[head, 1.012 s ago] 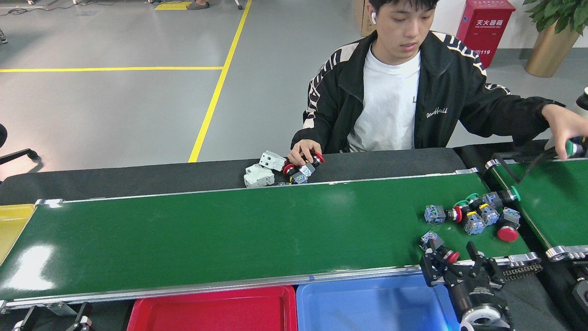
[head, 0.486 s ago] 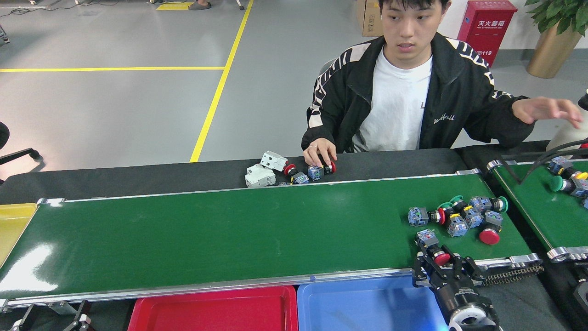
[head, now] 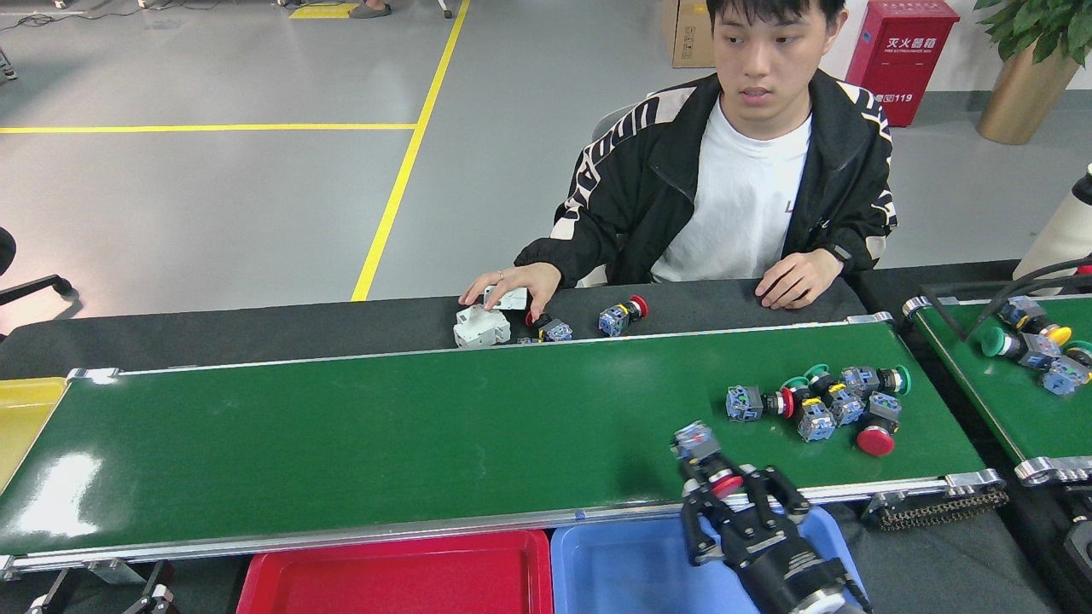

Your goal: Pick switch part from conveyor to tray

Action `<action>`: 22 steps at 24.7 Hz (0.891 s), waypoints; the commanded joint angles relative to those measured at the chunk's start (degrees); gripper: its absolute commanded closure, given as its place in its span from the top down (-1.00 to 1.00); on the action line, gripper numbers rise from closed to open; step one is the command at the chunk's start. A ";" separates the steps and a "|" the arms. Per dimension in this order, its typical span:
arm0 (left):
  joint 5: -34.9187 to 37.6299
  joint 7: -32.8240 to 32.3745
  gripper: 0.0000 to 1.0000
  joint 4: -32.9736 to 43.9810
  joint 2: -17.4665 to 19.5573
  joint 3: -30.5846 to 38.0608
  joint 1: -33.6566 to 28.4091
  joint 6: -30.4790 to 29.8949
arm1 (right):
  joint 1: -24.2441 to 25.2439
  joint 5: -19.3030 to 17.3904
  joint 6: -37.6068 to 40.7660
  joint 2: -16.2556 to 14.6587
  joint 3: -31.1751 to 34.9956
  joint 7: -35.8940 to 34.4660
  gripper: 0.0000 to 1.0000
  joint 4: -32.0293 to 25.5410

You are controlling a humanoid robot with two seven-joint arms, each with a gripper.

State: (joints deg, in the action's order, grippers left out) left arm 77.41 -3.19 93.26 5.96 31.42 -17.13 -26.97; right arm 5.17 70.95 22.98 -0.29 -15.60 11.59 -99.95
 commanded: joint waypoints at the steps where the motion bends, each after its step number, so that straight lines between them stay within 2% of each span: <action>1: -0.24 0.02 1.00 0.52 0.20 0.13 0.35 -0.02 | 0.28 -0.11 4.26 0.12 -3.56 0.10 -0.91 0.02; 2: -0.24 -0.15 1.00 0.52 0.20 0.13 0.35 -0.10 | 0.19 -0.02 4.35 0.03 -4.88 0.10 -0.81 1.43; 3: -0.24 -0.15 1.00 0.52 0.11 0.04 0.35 -0.10 | 0.02 -0.02 4.35 0.12 -6.64 0.10 -0.56 2.83; 4: -0.15 -0.15 1.00 0.52 0.11 0.04 0.35 -0.19 | -0.34 0.16 3.83 0.64 -9.10 0.19 0.37 4.68; 5: -0.15 -0.15 1.00 0.52 0.20 0.04 0.35 -0.19 | -0.34 0.16 3.91 1.17 -9.72 0.19 1.00 5.56; 9: -0.33 -1.12 1.00 0.52 0.90 0.04 0.70 -0.63 | -2.89 0.24 3.74 3.02 -9.89 0.28 1.00 8.55; 12: -1.29 -4.98 1.00 0.61 0.81 0.22 1.14 -1.07 | -5.26 -0.11 3.56 3.46 -8.49 0.10 1.00 8.11; 15: -2.35 -5.25 1.00 0.78 0.81 0.22 1.22 -0.98 | -5.87 -0.20 2.24 3.72 -0.75 -0.07 1.00 5.21; 18: -2.44 -4.72 1.00 0.78 0.64 0.57 1.22 -0.90 | -6.58 -0.20 0.22 5.66 6.81 -2.45 1.00 4.24; 22: -2.44 -3.32 1.00 0.96 0.90 0.57 1.40 -1.07 | -5.17 0.24 -8.31 5.22 12.70 -8.77 1.00 3.01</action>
State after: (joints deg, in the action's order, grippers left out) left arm 75.26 -7.63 93.38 6.05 31.83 -16.24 -27.80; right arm -0.07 71.07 18.59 5.22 -3.95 5.73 -95.82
